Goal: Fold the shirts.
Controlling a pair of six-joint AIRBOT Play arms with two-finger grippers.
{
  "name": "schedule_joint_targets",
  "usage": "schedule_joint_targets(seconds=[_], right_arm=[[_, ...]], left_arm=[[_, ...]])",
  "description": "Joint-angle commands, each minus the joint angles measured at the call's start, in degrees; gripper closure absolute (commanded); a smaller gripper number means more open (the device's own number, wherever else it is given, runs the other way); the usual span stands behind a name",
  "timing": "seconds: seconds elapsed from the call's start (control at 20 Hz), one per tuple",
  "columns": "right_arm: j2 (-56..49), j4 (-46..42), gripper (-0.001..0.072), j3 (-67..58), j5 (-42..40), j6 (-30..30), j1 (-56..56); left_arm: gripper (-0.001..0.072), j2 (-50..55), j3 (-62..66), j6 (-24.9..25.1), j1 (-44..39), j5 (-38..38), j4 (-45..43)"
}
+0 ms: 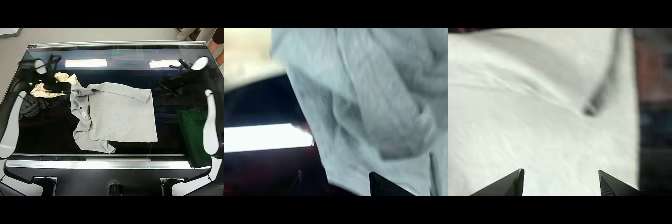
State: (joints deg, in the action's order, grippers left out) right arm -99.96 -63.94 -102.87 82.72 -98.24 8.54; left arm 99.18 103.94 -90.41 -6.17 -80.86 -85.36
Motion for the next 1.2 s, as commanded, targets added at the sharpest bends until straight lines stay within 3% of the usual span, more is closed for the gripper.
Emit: schedule_joint_targets(seconds=[0.0,0.1,0.2,0.4,0.5,0.55,0.7,0.9,1.15], right_arm=[[3.8,-4.9,0.0164,3.9,19.0,4.6,3.6],[9.8,-7.2,0.0164,17.4,15.1,6.0,3.2],[15.6,-5.4,0.0167,31.0,6.3,5.9,3.2],[20.2,-3.8,0.0184,41.8,2.6,9.0,3.2],[20.2,-4.3,0.0184,41.9,3.4,9.1,3.2],[20.2,-4.3,0.0183,41.9,3.5,9.1,3.2],[20.2,-4.9,0.0183,42.8,2.8,9.1,3.2],[20.2,-5.5,0.0183,49.1,0.0,9.1,2.9],[20.0,-5.1,0.0182,53.7,-8.5,8.8,-1.6]], left_arm=[[0.0243,-2.8,-6.8,1.4,5.5,-13.2,13.4],[0.0268,-9.2,-21.6,4.2,5.9,-9.1,14.0],[0.0270,-18.4,-39.8,5.3,5.8,1.6,15.9],[0.0275,-28.1,-61.4,11.6,5.7,16.3,26.2],[0.0278,-26.9,-63.8,12.0,4.9,18.4,26.9],[0.0333,-26.2,-64.1,12.1,4.5,19.3,26.9],[0.0340,-24.2,-64.1,12.0,3.2,21.9,26.9],[0.0664,-22.9,-64.0,11.8,3.0,23.6,26.9],[0.0670,-23.9,-63.9,11.8,3.0,23.5,26.9]])
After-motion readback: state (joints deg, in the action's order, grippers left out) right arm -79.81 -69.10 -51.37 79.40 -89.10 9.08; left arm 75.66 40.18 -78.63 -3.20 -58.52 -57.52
